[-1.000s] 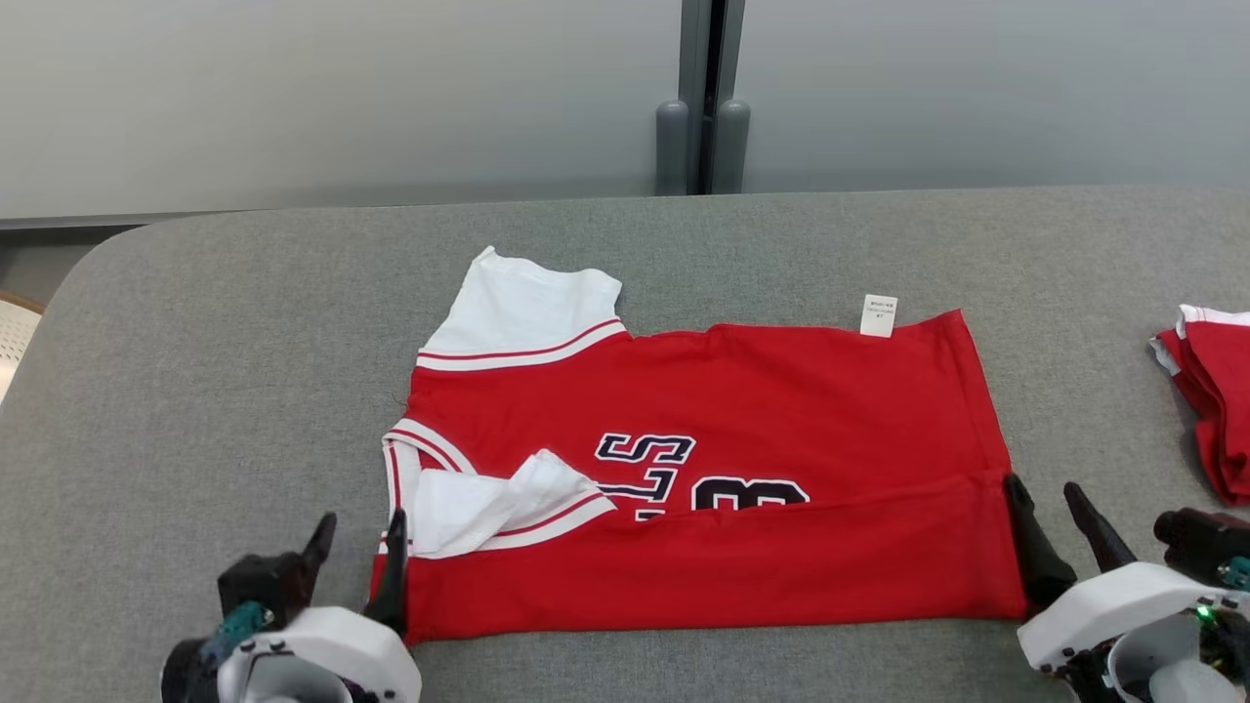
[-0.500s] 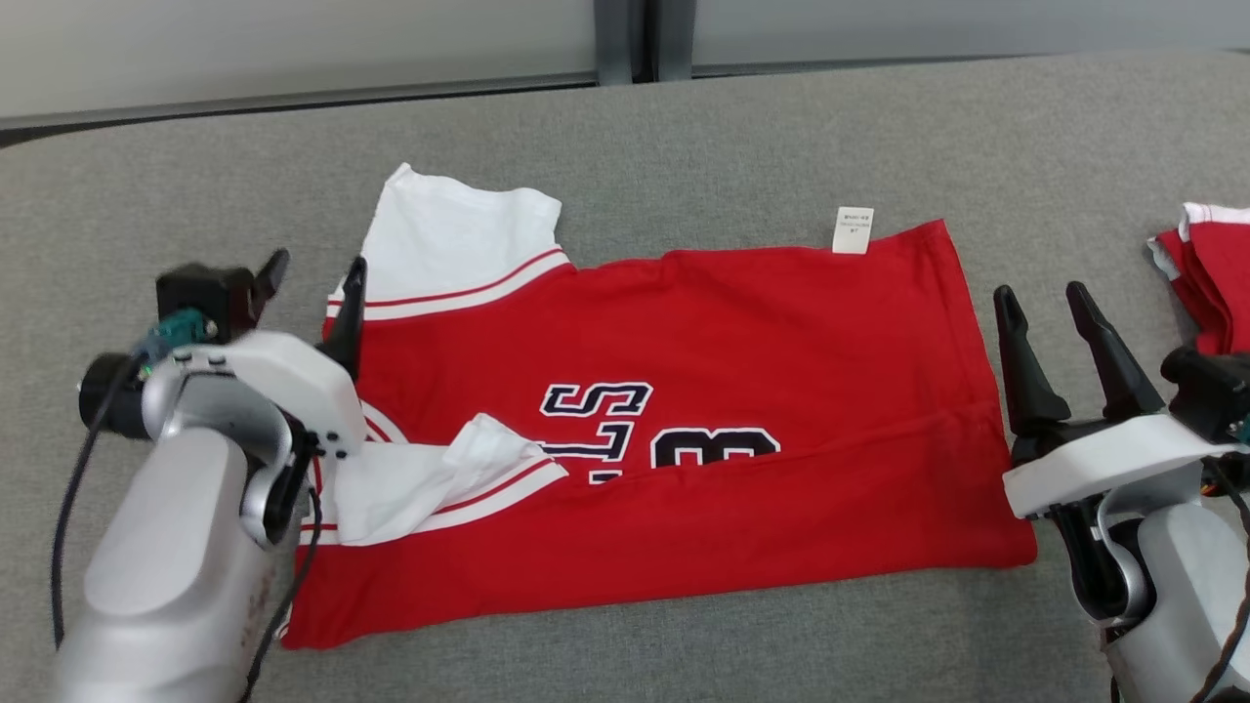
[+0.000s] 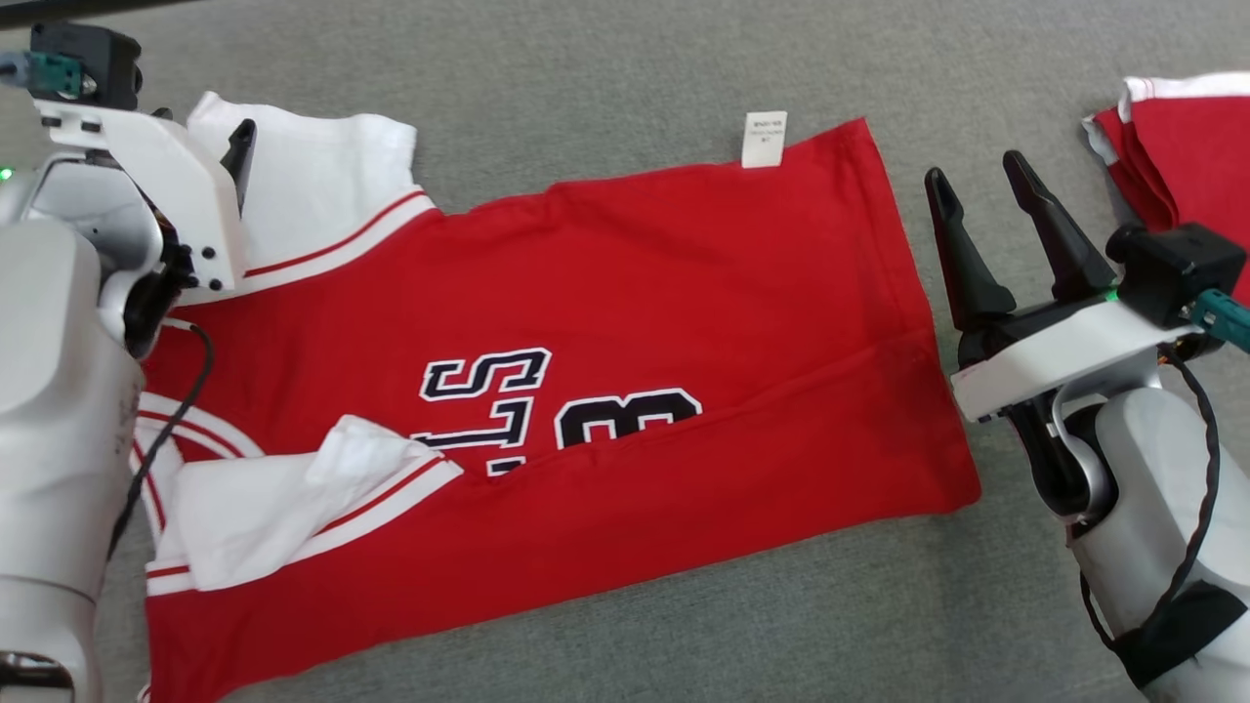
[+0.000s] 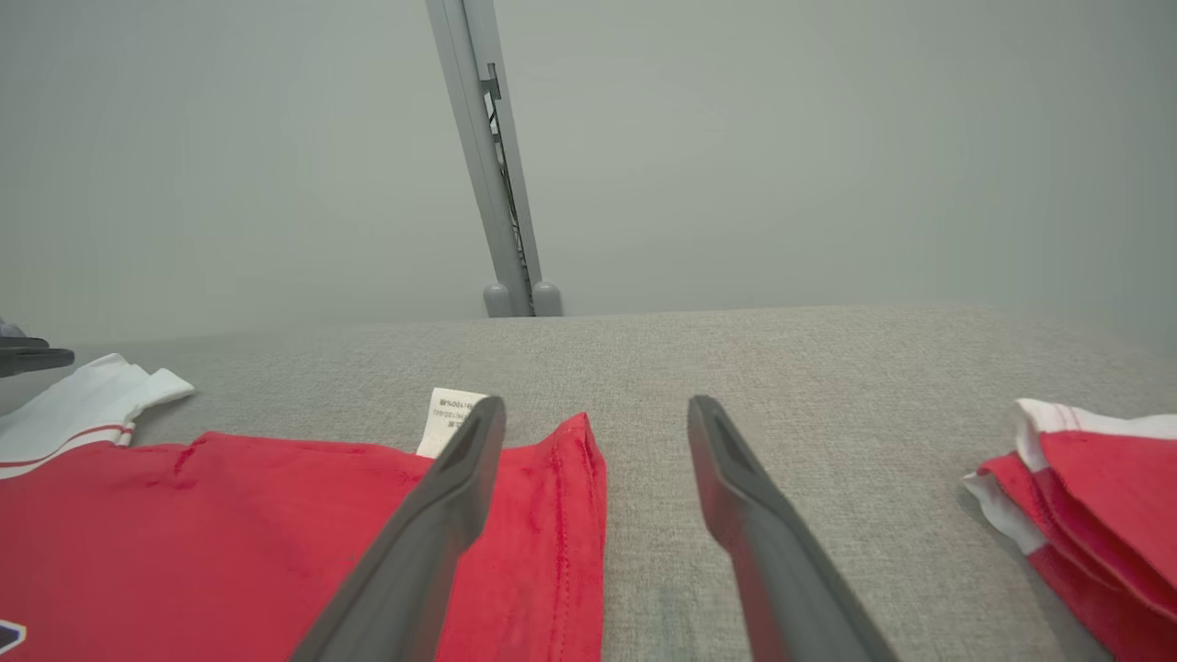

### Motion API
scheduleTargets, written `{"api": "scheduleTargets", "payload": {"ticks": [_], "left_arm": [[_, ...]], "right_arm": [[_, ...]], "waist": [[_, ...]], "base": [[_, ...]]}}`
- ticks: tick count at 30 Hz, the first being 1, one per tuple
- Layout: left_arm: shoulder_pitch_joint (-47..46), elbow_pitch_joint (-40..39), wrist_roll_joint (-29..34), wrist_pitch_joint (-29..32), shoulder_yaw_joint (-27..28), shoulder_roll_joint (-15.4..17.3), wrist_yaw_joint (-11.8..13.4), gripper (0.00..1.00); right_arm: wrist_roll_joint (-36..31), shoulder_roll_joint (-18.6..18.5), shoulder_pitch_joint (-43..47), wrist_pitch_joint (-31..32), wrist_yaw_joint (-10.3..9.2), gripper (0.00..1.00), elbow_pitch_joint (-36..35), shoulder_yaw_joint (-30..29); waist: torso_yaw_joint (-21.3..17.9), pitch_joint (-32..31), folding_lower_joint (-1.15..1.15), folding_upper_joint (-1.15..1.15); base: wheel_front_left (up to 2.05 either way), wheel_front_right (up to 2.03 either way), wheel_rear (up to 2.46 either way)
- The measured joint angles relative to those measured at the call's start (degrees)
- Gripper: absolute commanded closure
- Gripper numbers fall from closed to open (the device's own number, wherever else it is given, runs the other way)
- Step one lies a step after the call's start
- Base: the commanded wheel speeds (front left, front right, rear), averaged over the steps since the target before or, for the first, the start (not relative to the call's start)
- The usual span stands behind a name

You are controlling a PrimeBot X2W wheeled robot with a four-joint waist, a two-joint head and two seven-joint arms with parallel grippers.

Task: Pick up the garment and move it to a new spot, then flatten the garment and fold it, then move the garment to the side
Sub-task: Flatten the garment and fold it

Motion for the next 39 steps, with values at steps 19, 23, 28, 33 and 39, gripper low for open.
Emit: {"api": "scheduleTargets", "payload": {"ticks": [19, 23, 28, 33, 39], "left_arm": [[-7.0, 10.1, -2.6, 3.8, -3.7, 3.0, -0.4, 0.44], [-7.4, 10.0, -3.9, 2.9, -4.7, 2.7, -0.4, 1.0], [-7.3, 7.6, -5.6, -0.9, -6.6, 1.3, -0.4, 1.0], [-5.1, 2.6, -9.0, -6.3, -8.8, -0.6, -0.4, 1.0], [1.0, -4.5, -13.2, -11.2, -11.8, -1.1, -0.4, 1.0]], "right_arm": [[3.1, -0.8, -3.8, -3.2, 0.01, 0.0, 4.3, 3.1], [3.2, -0.8, -4.1, -3.6, 0.01, 0.0, 5.1, 3.2], [3.5, -2.3, -4.5, -3.8, 0.01, 0.0, 6.1, 3.1], [4.2, -4.4, -6.3, -1.0, 0.01, 0.0, 6.5, 4.7], [5.9, -8.2, -7.6, 4.4, 0.01, 0.0, 9.0, 7.7]], "waist": [[-4.5, 3.0, 0.0, 0.0], [-4.6, 3.1, 0.0, 0.0], [-2.7, 2.6, 0.0, 0.0], [0.8, 1.4, 0.0, 0.0], [6.4, -0.6, 0.0, 0.0]], "base": [[0.0, 0.0, 0.0], [0.0, 0.0, 0.0], [0.0, 0.0, 0.0], [0.0, 0.0, 0.0], [0.0, 0.0, 0.0]]}}
